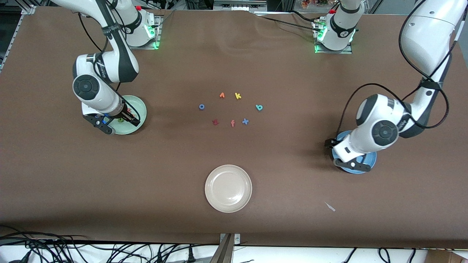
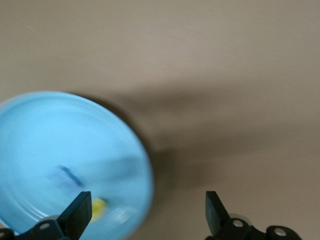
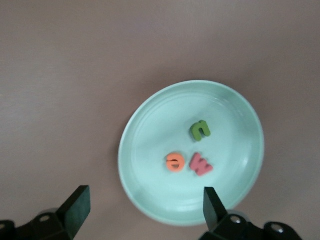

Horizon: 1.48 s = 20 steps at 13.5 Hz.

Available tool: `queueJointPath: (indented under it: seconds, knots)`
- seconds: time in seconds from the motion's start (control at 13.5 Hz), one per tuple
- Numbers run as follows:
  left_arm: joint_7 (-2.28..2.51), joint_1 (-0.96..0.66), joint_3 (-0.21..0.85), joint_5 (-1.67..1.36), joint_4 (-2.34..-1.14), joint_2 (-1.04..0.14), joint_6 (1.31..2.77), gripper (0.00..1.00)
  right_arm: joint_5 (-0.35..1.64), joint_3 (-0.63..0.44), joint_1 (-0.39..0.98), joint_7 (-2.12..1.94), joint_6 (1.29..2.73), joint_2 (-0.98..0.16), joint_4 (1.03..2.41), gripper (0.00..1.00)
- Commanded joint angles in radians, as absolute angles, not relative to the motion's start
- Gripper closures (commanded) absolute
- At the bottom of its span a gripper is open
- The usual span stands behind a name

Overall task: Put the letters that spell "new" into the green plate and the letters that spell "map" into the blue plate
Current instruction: 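Place the orange e on the green plate while the left gripper places yellow a, then return the right arm to rest while the left gripper reaches the teal p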

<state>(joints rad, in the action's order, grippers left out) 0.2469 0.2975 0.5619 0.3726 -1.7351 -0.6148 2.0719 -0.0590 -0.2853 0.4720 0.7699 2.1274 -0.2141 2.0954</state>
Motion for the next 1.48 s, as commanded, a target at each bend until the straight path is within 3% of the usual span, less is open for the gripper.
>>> queueJointPath:
  seconds: [0.0, 0.37, 0.52, 0.74, 0.97, 1.19, 1.41]
  knots:
    - [0.386, 0.301, 0.658, 0.353, -1.796, -0.578, 2.034, 0.00, -0.048, -0.278, 0.471, 0.666, 1.865, -0.219, 1.860, 0.00]
    - [0.661, 0.299, 0.816, 0.353, -1.873, -0.557, 2.071, 0.00, -0.038, -0.278, 0.439, 0.321, 1.697, -0.206, 1.653, 0.00]
    - [0.766, 0.293, 0.857, 0.362, -1.926, -0.555, 2.112, 0.00, 0.001, -0.201, 0.327, 0.208, 1.622, -0.192, 1.583, 0.00]
    - [0.937, 0.258, 0.887, 0.391, -1.997, -0.558, 2.250, 0.00, 0.029, -0.112, 0.155, 0.079, 1.646, -0.138, 1.559, 0.00]
    - [1.064, 0.164, 0.864, 0.432, -2.003, -0.601, 2.289, 0.00, 0.014, -0.074, 0.068, -0.038, 1.609, -0.069, 1.569, 0.00]
    - [1.272, 0.089, 0.829, 0.602, -1.997, -0.687, 2.336, 0.00, 0.002, 0.050, -0.058, -0.040, 1.572, -0.031, 1.584, 0.00]
    - [1.368, 0.068, 0.822, 0.647, -1.983, -0.738, 2.338, 0.01, 0.021, 0.051, -0.058, -0.015, 1.667, 0.087, 1.739, 0.00]
